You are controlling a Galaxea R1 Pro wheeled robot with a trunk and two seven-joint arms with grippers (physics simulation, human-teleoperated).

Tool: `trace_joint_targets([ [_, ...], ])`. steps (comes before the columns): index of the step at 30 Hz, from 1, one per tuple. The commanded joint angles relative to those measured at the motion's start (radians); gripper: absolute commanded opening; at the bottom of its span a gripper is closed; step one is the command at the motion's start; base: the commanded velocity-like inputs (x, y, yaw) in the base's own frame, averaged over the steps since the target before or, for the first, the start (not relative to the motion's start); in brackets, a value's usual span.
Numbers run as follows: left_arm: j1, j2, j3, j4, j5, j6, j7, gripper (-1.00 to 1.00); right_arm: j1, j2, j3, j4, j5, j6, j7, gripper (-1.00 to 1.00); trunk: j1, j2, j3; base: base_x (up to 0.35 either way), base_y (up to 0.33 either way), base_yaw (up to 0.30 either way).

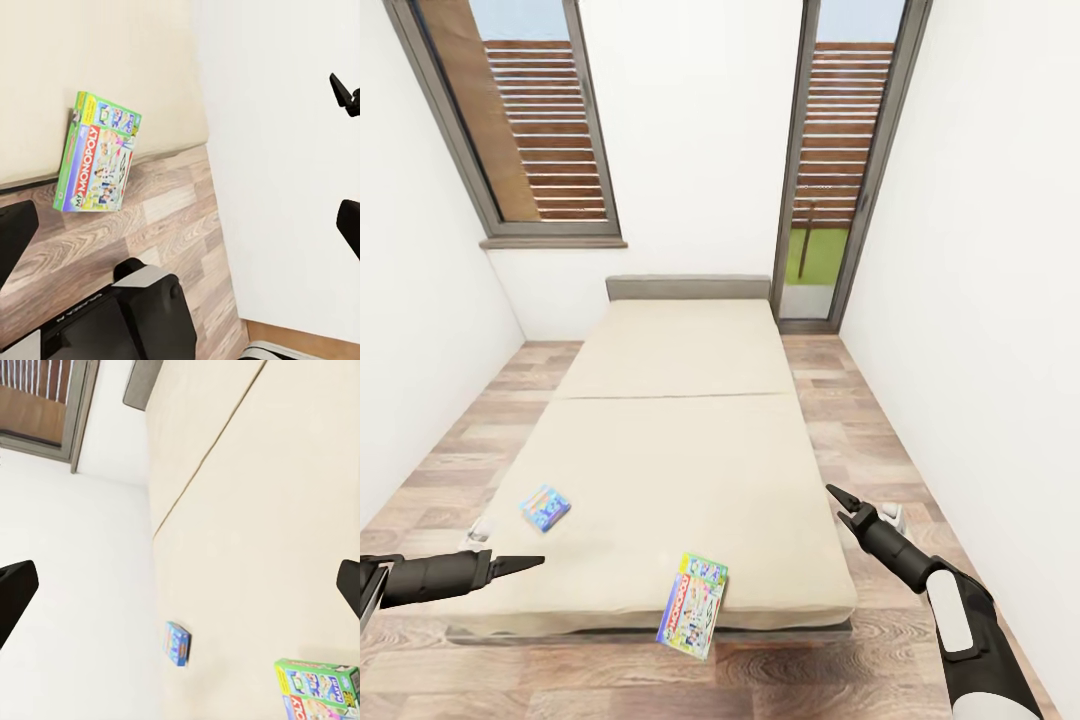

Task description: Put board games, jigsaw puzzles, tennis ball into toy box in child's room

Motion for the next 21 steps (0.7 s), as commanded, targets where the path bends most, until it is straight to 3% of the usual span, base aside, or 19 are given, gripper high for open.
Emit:
trace_joint_targets([
  [1,-0.001,-0.001,0.003,-0.001,-0.011,0.011,-0.009,1.00,-0.001,0.001,-0.003,-0.001,-0.001,0.007,0.002,1.00,0.000,-0.001,0.000,0.000,0.000,0.000],
  [21,-0.001,-0.001,0.004,-0.001,-0.011,0.010,-0.008,1.00,-0.001,0.001,-0.003,-0.001,-0.001,0.007,0.003,1.00,0.000,-0.001,0.033,0.000,0.000,0.000],
])
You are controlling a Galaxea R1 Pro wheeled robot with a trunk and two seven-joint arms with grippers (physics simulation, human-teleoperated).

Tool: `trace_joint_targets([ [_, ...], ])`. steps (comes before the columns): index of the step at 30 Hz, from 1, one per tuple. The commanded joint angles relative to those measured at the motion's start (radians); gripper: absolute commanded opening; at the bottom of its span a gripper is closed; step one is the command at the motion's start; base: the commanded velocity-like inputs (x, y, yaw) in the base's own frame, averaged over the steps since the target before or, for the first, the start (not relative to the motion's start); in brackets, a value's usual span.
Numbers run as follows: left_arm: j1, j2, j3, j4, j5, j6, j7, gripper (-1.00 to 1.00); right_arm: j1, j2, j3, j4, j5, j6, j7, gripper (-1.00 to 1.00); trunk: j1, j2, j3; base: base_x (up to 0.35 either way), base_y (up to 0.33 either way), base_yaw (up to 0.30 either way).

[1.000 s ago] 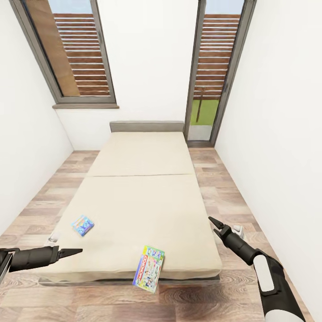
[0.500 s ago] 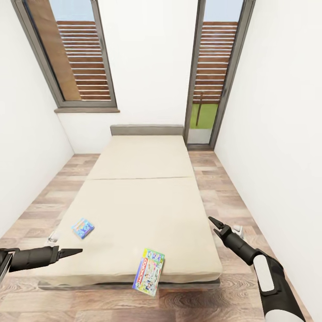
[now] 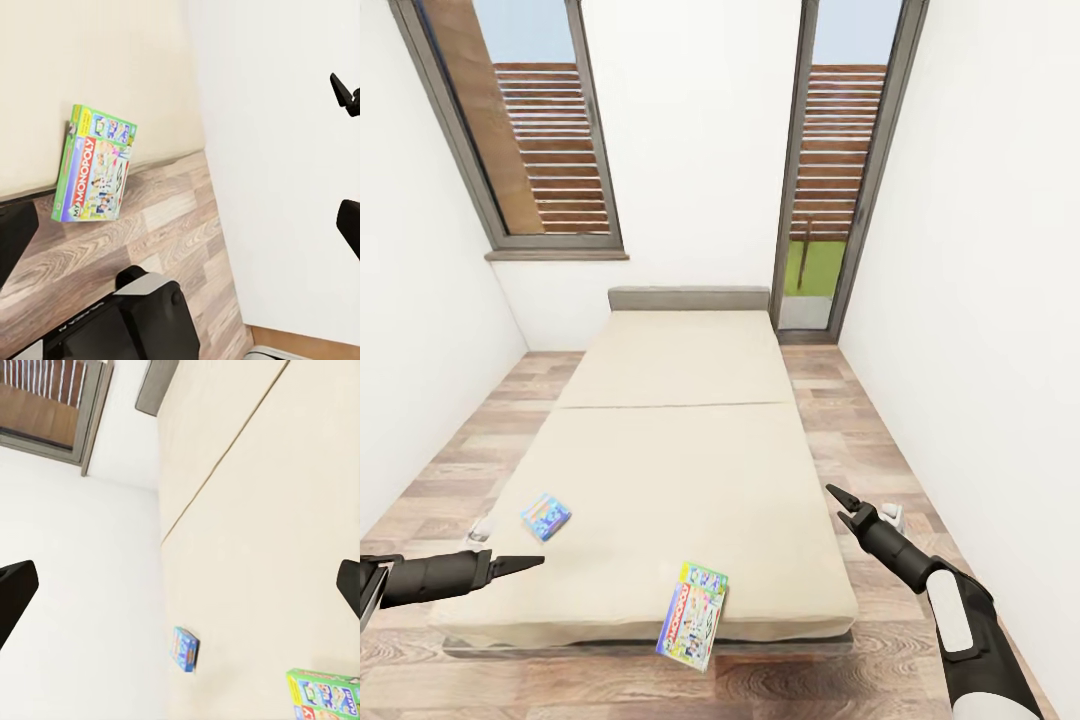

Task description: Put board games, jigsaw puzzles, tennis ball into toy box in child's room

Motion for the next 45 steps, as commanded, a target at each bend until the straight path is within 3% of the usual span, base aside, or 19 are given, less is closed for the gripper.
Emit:
trace_joint_targets([
  [1,-0.001,-0.001,0.003,-0.001,-0.011,0.010,-0.008,1.00,-0.001,0.001,-0.003,0.000,-0.002,0.007,0.002,1.00,0.000,-0.001,0.000,0.000,0.000,0.000],
  [45,-0.001,-0.001,0.002,-0.001,-0.010,0.010,-0.006,1.00,-0.001,0.003,-0.002,0.001,-0.001,0.004,0.002,1.00,0.000,-0.001,0.073,0.000,0.000,0.000],
])
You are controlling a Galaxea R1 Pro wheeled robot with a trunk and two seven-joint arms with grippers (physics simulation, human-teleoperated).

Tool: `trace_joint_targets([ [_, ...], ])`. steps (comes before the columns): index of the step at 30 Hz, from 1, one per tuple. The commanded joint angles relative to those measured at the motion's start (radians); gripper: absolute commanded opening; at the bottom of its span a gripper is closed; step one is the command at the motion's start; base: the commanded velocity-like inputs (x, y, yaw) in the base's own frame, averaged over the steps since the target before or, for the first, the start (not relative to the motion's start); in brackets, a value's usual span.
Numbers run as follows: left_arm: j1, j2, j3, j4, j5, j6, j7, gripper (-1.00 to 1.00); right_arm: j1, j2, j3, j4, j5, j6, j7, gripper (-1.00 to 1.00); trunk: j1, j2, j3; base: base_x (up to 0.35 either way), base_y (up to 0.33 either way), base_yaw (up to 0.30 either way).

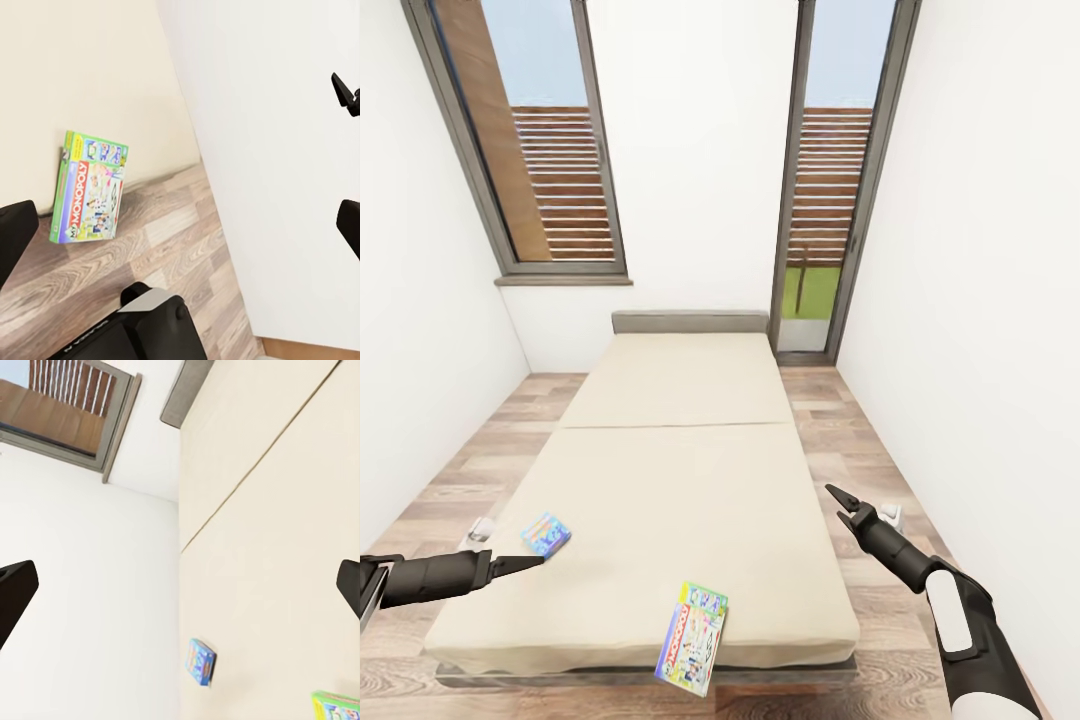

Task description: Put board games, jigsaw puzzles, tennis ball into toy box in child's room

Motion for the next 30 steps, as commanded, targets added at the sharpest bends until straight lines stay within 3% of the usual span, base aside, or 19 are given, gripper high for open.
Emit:
trace_joint_targets([
  [1,-0.001,-0.001,0.003,-0.001,-0.011,0.011,-0.009,1.00,-0.001,0.001,-0.004,0.000,-0.002,0.007,0.002,1.00,0.000,-0.001,0.000,0.000,0.000,0.000],
  [30,-0.001,-0.001,0.003,-0.001,-0.011,0.011,-0.007,1.00,-0.001,0.002,-0.003,0.000,-0.002,0.007,0.000,1.00,0.000,-0.001,0.048,0.000,0.000,0.000],
])
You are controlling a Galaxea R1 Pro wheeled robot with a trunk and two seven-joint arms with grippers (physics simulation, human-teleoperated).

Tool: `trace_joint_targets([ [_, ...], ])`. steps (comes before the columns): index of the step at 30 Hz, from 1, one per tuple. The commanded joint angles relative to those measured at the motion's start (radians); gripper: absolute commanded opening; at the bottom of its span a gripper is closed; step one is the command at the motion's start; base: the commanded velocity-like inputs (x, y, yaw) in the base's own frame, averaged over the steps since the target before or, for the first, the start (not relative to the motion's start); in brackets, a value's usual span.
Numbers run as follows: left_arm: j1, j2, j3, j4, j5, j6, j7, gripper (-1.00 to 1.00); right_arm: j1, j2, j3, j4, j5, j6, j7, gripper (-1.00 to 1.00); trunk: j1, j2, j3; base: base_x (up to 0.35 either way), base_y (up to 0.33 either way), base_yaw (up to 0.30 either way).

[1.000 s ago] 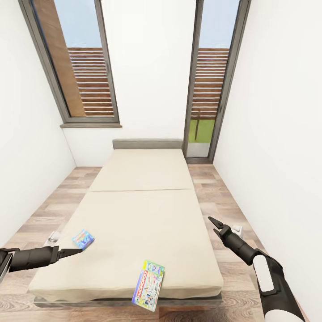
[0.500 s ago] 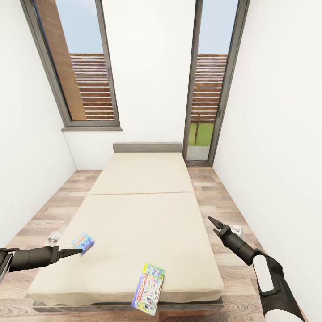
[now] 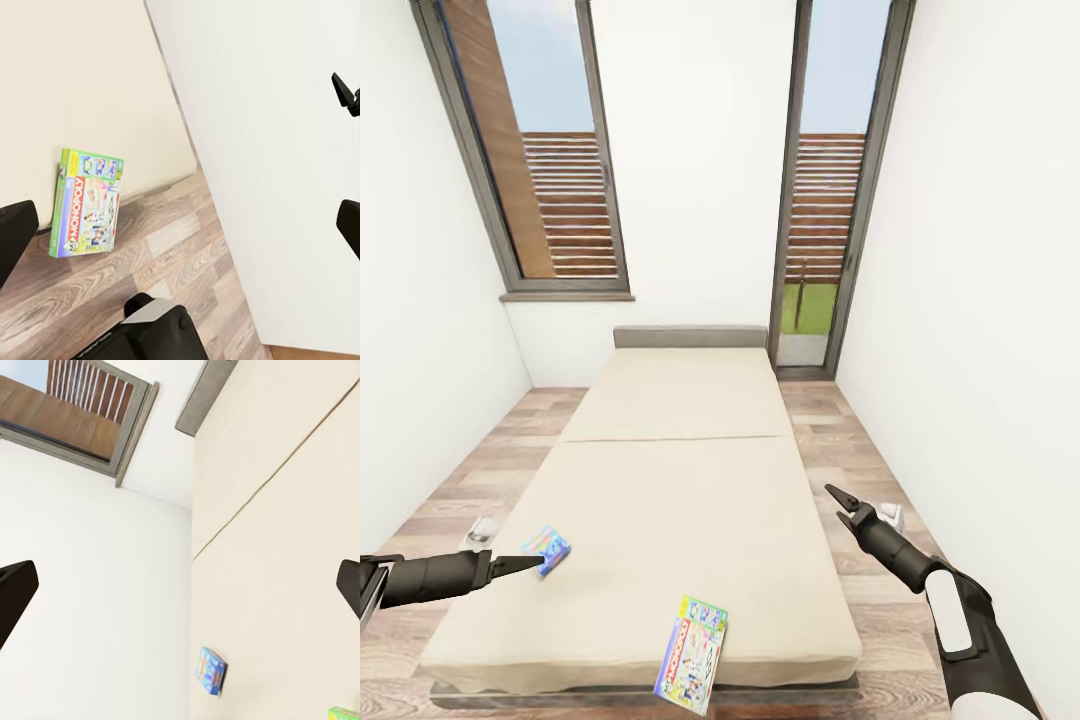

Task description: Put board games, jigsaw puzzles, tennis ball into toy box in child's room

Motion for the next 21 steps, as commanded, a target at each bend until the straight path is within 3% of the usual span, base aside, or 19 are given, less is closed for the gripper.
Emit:
trace_joint_targets([
  [1,-0.001,-0.001,0.003,-0.001,-0.011,0.011,-0.009,1.00,-0.001,0.001,-0.003,0.000,-0.002,0.007,0.002,1.00,0.000,-0.001,0.000,0.000,0.000,0.000],
  [21,-0.001,-0.001,0.003,-0.001,-0.010,0.010,-0.009,1.00,-0.001,0.003,-0.001,0.000,-0.002,0.007,0.002,1.00,0.000,-0.001,0.033,0.000,0.000,0.000],
])
